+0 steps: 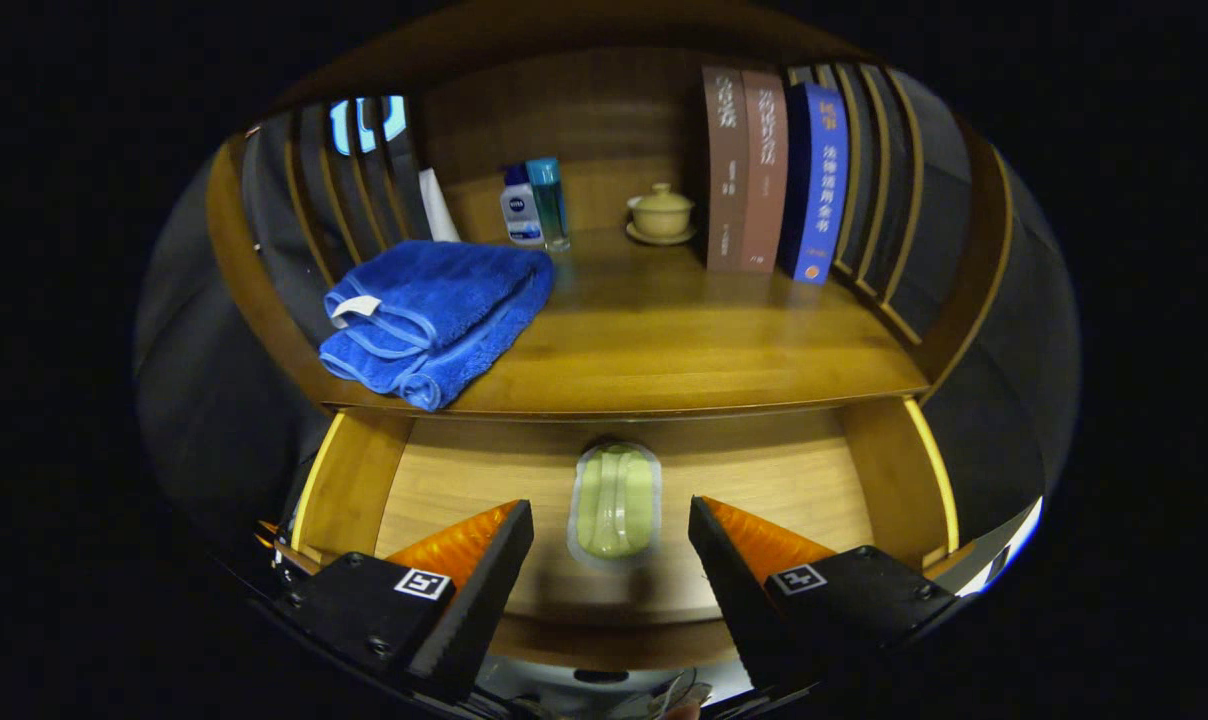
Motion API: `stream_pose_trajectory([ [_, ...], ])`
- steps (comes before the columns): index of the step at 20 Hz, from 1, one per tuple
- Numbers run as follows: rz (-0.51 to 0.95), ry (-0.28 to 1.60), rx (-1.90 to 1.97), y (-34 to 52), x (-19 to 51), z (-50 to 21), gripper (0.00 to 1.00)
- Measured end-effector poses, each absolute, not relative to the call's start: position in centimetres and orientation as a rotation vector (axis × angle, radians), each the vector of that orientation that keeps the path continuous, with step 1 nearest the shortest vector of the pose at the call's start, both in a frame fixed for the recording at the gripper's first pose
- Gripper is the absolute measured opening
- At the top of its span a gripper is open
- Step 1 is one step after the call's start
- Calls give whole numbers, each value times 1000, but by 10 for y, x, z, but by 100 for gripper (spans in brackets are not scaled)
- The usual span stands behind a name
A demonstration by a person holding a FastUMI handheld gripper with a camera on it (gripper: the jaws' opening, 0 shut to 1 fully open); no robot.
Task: Pull open the drawer, take out the items inside it, and place them on the countertop above the cabinet.
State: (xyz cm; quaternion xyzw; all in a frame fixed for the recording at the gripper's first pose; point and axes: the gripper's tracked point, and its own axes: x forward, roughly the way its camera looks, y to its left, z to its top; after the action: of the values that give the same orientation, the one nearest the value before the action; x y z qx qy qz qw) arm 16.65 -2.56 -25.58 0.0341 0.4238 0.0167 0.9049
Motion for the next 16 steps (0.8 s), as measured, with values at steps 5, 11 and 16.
stream_pose_trajectory([
  [5,7,1011,-5,-27,183,-307,99],
  [11,-25,1091,24,-24,182,-333,72],
  [16,-42,1071,40,-24,189,-337,21],
])
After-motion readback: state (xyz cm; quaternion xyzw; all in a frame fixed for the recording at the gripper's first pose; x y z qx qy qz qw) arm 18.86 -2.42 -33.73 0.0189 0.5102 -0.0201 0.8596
